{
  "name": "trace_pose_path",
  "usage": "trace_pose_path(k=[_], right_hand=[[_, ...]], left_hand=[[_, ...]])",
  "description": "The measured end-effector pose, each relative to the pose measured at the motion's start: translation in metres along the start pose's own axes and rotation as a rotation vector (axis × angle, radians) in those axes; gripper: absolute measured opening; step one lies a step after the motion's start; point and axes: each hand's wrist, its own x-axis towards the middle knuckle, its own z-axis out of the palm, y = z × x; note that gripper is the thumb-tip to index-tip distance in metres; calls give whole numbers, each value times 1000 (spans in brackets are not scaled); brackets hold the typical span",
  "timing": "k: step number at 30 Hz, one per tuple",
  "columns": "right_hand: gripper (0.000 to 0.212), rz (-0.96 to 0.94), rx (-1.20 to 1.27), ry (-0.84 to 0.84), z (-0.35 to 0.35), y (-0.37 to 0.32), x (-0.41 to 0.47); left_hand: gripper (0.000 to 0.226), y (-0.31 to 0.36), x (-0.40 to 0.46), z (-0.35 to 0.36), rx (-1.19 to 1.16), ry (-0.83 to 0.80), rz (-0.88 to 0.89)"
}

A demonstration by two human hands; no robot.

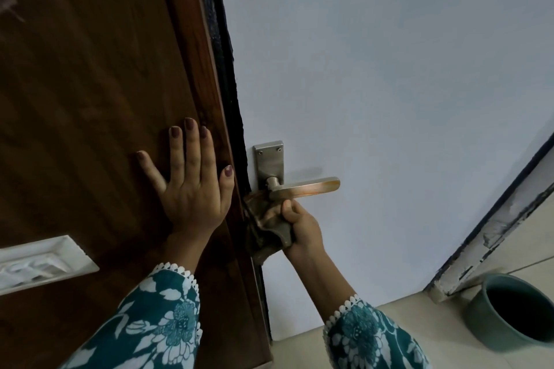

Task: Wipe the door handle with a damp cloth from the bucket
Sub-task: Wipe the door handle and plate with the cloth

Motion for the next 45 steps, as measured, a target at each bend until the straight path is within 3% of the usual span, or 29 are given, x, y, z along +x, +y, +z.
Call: trace_pose_path(k=[7,15,19,24,36,45], right_hand=[[24,51,173,7,-31,-23,4],[21,233,198,-47,6,-5,-11],[27,244,273,-45,-8,-11,-15],[33,386,331,-61,18,-3,-19],[32,376,540,-40,25,-3,-21],[34,379,734,-122,24,-3,-22]], left_hand=[[61,-1,-1,1,4,-2,4],[61,-1,-1,0,-4,-15,0],[61,-2,-2,0,-18,-8,5],[61,-1,-2,0,-14,-3,-2],[60,-1,-1,0,-10,-1,0],[60,-1,-1,-1,-23,-13,1]])
